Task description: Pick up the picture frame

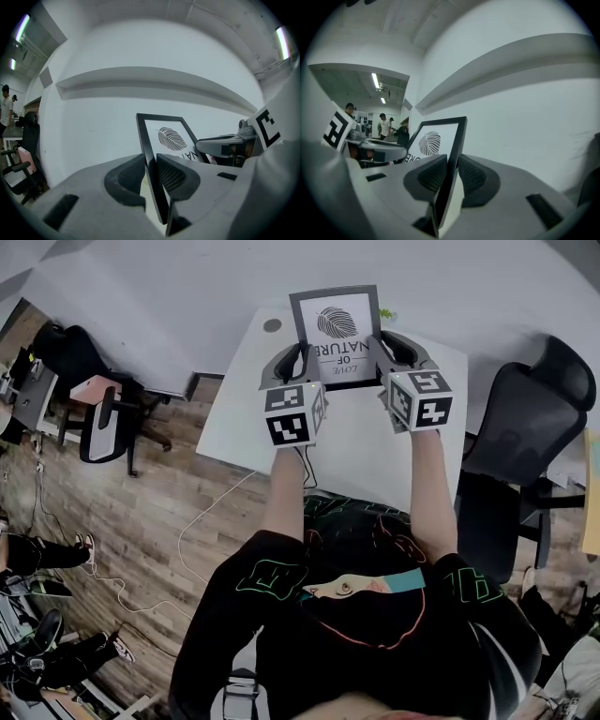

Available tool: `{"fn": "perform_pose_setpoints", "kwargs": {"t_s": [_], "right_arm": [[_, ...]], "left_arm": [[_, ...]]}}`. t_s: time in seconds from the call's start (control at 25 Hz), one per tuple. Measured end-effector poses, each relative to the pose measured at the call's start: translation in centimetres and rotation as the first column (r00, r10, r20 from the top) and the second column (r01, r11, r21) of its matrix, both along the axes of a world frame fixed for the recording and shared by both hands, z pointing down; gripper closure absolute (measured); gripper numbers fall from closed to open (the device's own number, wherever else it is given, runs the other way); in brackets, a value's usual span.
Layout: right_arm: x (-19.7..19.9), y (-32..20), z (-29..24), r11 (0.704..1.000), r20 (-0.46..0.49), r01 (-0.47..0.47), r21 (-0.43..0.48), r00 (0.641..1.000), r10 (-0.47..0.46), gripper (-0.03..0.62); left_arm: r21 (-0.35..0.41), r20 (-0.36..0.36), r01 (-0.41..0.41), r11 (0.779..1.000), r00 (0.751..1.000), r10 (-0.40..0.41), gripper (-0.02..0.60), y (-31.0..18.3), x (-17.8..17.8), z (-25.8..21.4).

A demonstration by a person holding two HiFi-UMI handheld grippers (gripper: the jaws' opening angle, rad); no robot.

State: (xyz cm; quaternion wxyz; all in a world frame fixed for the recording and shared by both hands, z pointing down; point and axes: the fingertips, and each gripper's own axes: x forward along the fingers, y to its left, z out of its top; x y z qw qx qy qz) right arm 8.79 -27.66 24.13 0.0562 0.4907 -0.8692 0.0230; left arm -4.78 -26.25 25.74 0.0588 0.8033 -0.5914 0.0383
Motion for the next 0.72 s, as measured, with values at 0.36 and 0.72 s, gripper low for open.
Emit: {"fn": "perform_pose_setpoints", "kwargs": {"t_s": [0.36, 0.72], "right_arm": [[-0.16, 0.17, 0.03, 1.000, 0.013, 0.016, -0.008, 1.000, -0.016, 0.510], [-0.16, 0.09, 0.04, 1.000, 0.017, 0.024, -0.010, 1.000, -0.024, 0.510]], "left_arm": [[-0.002, 0.023, -0.002, 1.000, 1.000, 0.002, 0.499, 0.29, -0.13, -0.28], [-0.006, 0.026, -0.003, 1.000, 1.000, 0.003, 0.499, 0.13, -0.14, -0.27]]}}
